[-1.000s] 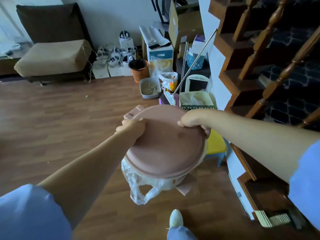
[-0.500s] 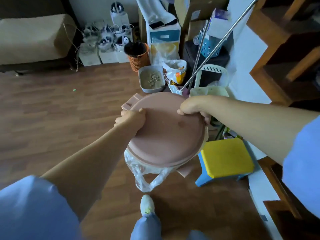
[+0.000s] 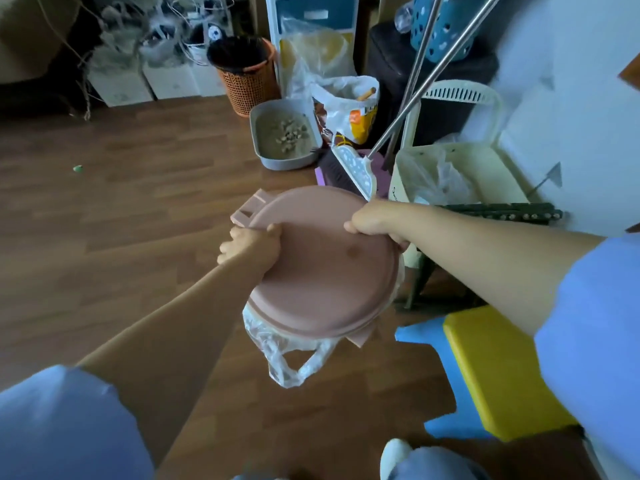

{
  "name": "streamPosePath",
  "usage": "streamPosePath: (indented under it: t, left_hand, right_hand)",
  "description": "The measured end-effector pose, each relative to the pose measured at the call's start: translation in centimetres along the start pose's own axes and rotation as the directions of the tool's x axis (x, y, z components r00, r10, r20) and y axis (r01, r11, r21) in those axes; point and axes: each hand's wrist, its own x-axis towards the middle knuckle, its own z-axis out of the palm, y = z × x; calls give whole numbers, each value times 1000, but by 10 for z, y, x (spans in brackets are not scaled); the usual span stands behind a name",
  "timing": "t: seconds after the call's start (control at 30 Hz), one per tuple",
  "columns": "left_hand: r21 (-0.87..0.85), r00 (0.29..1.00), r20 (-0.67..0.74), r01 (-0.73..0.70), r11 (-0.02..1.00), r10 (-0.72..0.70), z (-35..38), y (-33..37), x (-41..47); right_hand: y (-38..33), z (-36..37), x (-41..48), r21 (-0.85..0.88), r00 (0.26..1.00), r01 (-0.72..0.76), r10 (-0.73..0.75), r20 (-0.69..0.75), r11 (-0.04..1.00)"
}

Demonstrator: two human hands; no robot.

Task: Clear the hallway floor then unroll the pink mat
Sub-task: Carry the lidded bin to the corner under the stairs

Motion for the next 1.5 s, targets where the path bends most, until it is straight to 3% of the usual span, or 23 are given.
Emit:
streamPosePath:
  t: [0.33, 0.5, 0.63, 0.73, 0.9, 1.03, 1.23, 1.5]
  left_hand:
    - [-134, 998, 64, 24, 991, -16, 141, -24, 113]
    - [-132, 999, 37, -11, 991, 16, 162, -5, 128]
    - [-181, 995, 100, 0, 983, 18, 167, 9, 124]
    - [-194, 993, 110, -17, 981, 39, 167, 14, 118]
    - [-132, 982, 156, -85, 988, 106, 159, 18, 114]
    - [190, 978, 3, -204, 960, 208, 144, 39, 97]
    - [70, 949, -16, -313, 947, 315, 89, 87, 52]
    - [-5, 968, 61, -243, 970, 243, -37, 134, -39]
  right_hand:
    - [57, 73, 176, 41, 993, 74, -70, -91, 996]
    - [66, 70, 212, 87, 985, 99, -85, -148, 991]
    - [71, 64, 223, 104, 986, 94, -78, -148, 990]
    - [73, 64, 227, 20, 977, 104, -98, -190, 994]
    - [65, 68, 223, -281, 933, 0, -102, -346, 960]
    - [40, 65, 205, -458, 913, 55, -231, -337, 887]
    - [-9, 29, 141, -395, 883, 199, -339, -325, 897]
    - [-52, -71, 15, -258, 867, 338, -406, -288, 905]
